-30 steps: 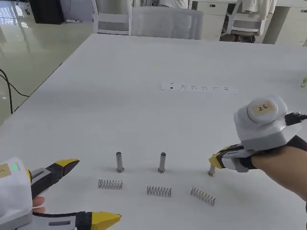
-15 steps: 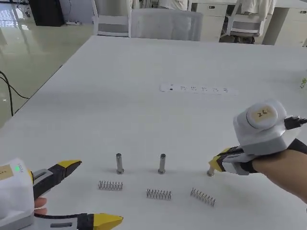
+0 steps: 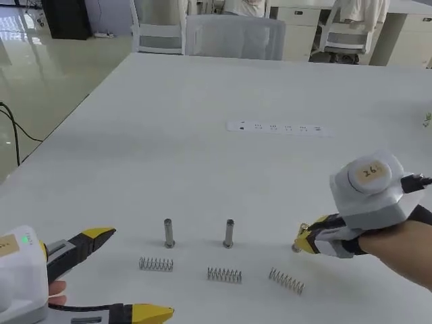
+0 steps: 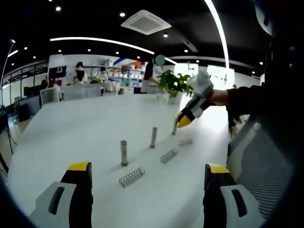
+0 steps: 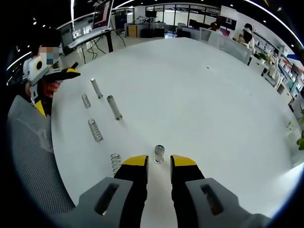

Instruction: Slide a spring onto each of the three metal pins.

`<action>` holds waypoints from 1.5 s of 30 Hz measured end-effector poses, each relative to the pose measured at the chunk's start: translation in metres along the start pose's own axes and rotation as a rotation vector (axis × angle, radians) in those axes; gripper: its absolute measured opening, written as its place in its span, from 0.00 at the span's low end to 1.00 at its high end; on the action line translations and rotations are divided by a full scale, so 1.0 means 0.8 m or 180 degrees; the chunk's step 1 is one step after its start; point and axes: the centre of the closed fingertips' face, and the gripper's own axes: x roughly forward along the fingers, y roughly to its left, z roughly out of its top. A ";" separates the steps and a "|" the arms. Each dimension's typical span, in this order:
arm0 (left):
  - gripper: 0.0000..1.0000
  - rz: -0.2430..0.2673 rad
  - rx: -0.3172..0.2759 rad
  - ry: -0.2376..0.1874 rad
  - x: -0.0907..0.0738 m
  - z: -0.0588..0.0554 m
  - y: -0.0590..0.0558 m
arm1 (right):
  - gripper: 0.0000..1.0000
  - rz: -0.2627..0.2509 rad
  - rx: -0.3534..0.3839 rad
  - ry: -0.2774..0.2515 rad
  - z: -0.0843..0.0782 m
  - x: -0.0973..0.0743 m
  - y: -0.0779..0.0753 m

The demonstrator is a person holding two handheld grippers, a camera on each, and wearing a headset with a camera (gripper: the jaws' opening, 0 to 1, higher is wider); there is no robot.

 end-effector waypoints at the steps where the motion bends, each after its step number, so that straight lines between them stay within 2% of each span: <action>1: 0.95 -0.0003 0.0000 -0.0003 0.000 0.000 0.000 | 0.16 0.0000 0.0008 -0.0004 -0.002 -0.002 0.000; 8: 0.95 -0.0042 0.0005 -0.0007 0.003 0.001 -0.005 | 0.19 0.0101 -0.0045 0.0020 -0.019 -0.015 0.017; 11: 0.95 -0.0057 0.0009 -0.0005 0.003 0.000 -0.006 | 0.19 0.0190 -0.0009 -0.0022 -0.020 -0.021 0.027; 17: 0.95 -0.0084 0.0022 0.0004 0.005 0.001 -0.008 | 0.19 0.0329 -0.0109 -0.0041 -0.019 -0.024 0.047; 19: 0.95 -0.0088 0.0024 0.0001 0.006 0.001 -0.008 | 0.18 0.0437 -0.0158 -0.0005 -0.021 -0.023 0.057; 25: 0.95 -0.0093 0.0018 -0.0003 0.007 0.001 -0.009 | 0.18 0.0575 -0.0270 0.0148 -0.034 -0.013 0.073; 30: 0.95 -0.0089 0.0004 -0.0003 0.007 -0.001 -0.009 | 0.17 0.0594 -0.0397 0.0289 -0.046 -0.005 0.077; 39: 0.95 -0.0108 0.0001 0.0005 0.009 -0.002 -0.012 | 0.16 0.0632 -0.0515 0.0377 -0.050 0.002 0.084; 45: 0.95 -0.0124 0.0011 0.0009 0.011 -0.002 -0.014 | 0.15 0.0613 -0.0553 0.0416 -0.054 0.005 0.081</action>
